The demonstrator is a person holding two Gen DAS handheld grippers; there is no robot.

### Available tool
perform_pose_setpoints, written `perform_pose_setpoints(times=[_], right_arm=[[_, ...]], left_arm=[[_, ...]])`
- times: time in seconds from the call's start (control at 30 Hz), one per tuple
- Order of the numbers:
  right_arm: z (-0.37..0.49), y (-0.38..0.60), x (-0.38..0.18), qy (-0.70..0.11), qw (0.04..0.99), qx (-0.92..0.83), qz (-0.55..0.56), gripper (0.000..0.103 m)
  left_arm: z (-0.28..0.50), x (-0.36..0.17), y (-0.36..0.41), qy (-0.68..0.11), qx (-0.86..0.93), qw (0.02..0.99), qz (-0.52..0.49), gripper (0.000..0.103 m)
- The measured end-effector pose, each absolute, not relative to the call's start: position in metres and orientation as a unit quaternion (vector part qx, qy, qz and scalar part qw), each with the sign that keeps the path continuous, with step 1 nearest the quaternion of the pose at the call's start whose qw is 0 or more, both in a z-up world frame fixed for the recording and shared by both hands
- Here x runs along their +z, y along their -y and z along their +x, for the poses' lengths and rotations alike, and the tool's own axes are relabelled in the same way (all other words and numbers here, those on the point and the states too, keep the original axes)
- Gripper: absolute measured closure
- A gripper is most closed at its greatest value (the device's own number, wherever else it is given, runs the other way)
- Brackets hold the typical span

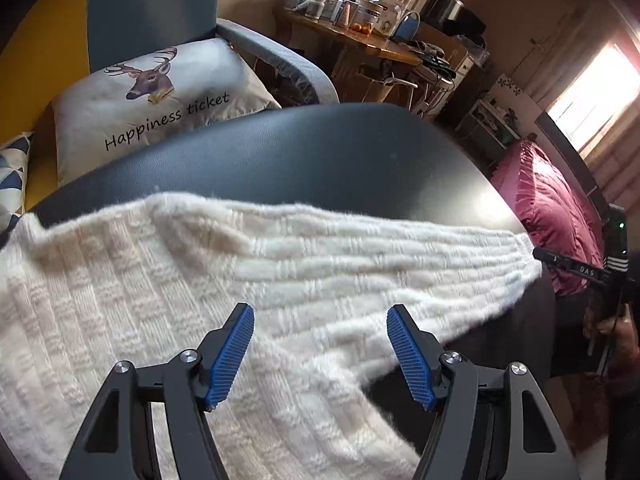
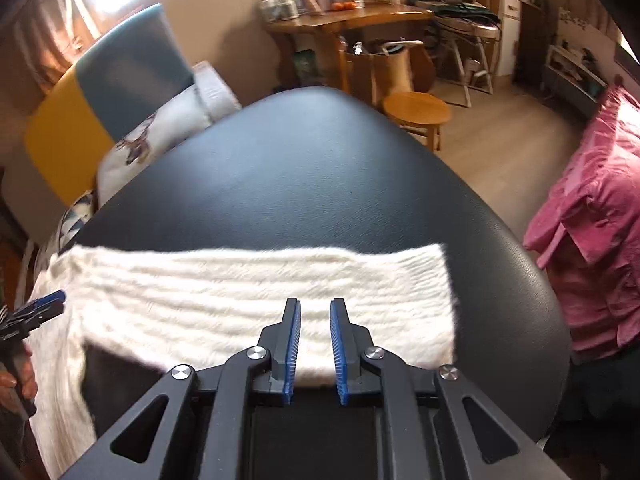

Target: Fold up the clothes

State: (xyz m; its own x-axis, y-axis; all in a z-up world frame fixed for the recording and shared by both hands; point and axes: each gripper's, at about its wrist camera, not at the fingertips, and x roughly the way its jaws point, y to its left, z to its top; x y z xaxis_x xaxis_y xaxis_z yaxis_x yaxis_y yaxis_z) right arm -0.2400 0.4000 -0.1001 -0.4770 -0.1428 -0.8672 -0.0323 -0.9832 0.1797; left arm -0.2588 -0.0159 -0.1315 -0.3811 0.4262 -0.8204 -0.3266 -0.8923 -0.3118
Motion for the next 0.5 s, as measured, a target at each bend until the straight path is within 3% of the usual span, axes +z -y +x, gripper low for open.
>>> perform_pose_setpoints(times=[0.3, 0.5], right_arm=[[-0.228, -0.406, -0.131, 0.029, -0.05, -0.856, 0.514, 0.091], [-0.209, -0.397, -0.104, 0.064, -0.039, -0.868, 0.491, 0.089]], left_arm=[[-0.229, -0.154, -0.027, -0.034, 0.836, 0.196, -0.512, 0.03], [-0.215, -0.123, 0.043, 0.135, 0.84, 0.183, -0.492, 0.032]])
